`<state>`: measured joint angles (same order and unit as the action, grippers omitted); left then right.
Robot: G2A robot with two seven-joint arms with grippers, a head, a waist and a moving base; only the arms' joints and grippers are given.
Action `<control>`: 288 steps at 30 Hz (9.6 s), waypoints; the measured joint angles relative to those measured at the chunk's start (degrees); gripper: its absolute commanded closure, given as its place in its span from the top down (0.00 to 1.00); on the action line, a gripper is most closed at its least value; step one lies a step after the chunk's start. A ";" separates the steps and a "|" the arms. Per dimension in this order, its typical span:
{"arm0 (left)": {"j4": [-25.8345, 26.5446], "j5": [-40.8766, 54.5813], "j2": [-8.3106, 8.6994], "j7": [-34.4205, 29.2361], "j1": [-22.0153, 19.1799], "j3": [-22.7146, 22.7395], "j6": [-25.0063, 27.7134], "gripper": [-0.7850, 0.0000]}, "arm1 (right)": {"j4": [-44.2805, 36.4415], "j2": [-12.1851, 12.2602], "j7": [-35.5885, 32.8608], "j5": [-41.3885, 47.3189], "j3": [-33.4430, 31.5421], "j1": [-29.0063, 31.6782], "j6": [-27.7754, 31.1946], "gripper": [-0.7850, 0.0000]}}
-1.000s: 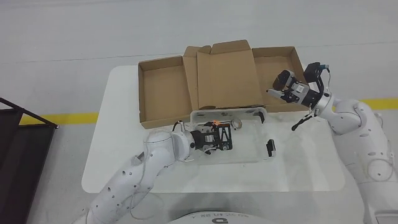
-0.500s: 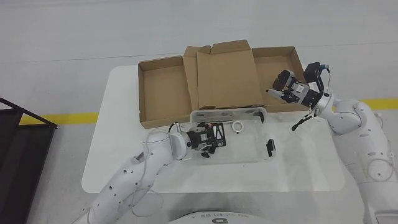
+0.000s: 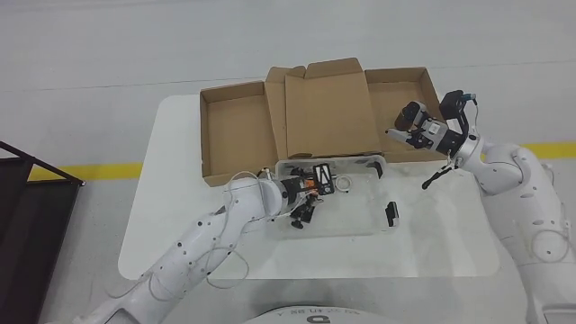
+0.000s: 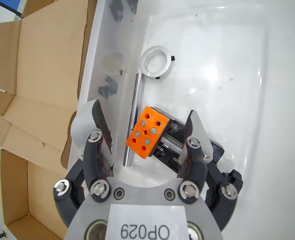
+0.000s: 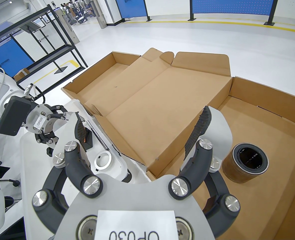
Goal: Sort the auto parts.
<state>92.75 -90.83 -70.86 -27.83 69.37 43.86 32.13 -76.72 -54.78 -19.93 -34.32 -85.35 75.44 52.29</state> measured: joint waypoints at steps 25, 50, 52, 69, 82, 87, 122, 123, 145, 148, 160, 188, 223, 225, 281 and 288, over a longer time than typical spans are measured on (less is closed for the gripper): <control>-4.93 3.15 -1.33 -3.08 -2.97 -1.11 0.25 0.00 | 0.00 0.00 0.00 0.00 0.00 0.00 0.00 1.00; 25.58 -0.62 3.93 3.28 11.72 19.34 -2.43 0.00 | 0.00 0.00 0.00 0.00 0.00 0.00 0.00 1.00; 25.26 0.77 4.37 4.13 13.01 24.15 -4.21 0.00 | 0.00 0.00 0.00 0.00 0.00 0.00 0.00 1.00; -9.50 14.65 2.52 4.50 -0.78 28.20 -17.68 0.00 | 0.00 0.00 0.00 0.00 0.00 0.00 0.00 1.00; -16.39 10.54 1.60 3.64 -3.98 23.27 -18.78 1.00 | 0.00 0.00 0.00 0.00 0.00 0.00 0.00 1.00; -16.37 10.56 1.60 3.68 -3.98 23.28 -18.77 1.00 | 0.00 0.00 0.00 0.00 0.00 0.00 0.00 1.00; 5.31 21.54 3.67 13.90 7.32 25.81 6.81 1.00 | 0.00 0.00 0.00 0.00 0.00 0.00 0.00 1.00; 5.98 22.97 3.80 12.74 6.83 25.20 10.58 0.96 | 0.00 0.00 0.00 0.00 0.00 0.00 0.00 1.00; -7.15 26.40 -0.77 -5.07 -8.59 -0.49 11.99 0.52 | 0.00 0.00 0.00 0.00 0.00 0.00 0.00 1.00; -10.28 25.87 -1.52 -4.95 -10.00 -2.27 10.08 0.54 | 0.00 0.00 0.00 0.00 0.00 0.00 0.00 1.00; -16.88 19.00 -3.53 -1.96 -11.36 -7.30 2.04 0.60 | 0.00 0.00 0.00 0.00 0.00 0.00 0.00 1.00; -19.72 24.05 -4.16 -3.27 -13.55 -7.39 10.14 0.46 | 0.00 0.00 0.00 0.00 0.00 0.00 0.00 1.00; -19.57 18.17 -3.28 1.65 -15.77 -9.76 23.97 0.99 | 0.00 0.00 0.00 0.00 0.00 0.00 0.00 1.00; -19.66 18.19 -3.25 1.60 -15.91 -9.93 24.75 1.00 | 0.00 0.00 0.00 0.00 0.00 0.00 0.00 1.00; -0.94 13.33 1.04 2.00 -9.05 -0.08 17.82 0.00 | 0.00 0.00 0.00 0.00 0.00 0.00 0.00 1.00; 9.31 14.30 4.00 4.64 -2.02 10.51 15.49 0.00 | 0.00 0.00 0.00 0.00 0.00 0.00 0.00 1.00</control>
<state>102.06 -76.53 -66.86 -23.19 67.35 54.37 47.62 -76.72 -54.78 -19.93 -34.32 -85.35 75.44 52.29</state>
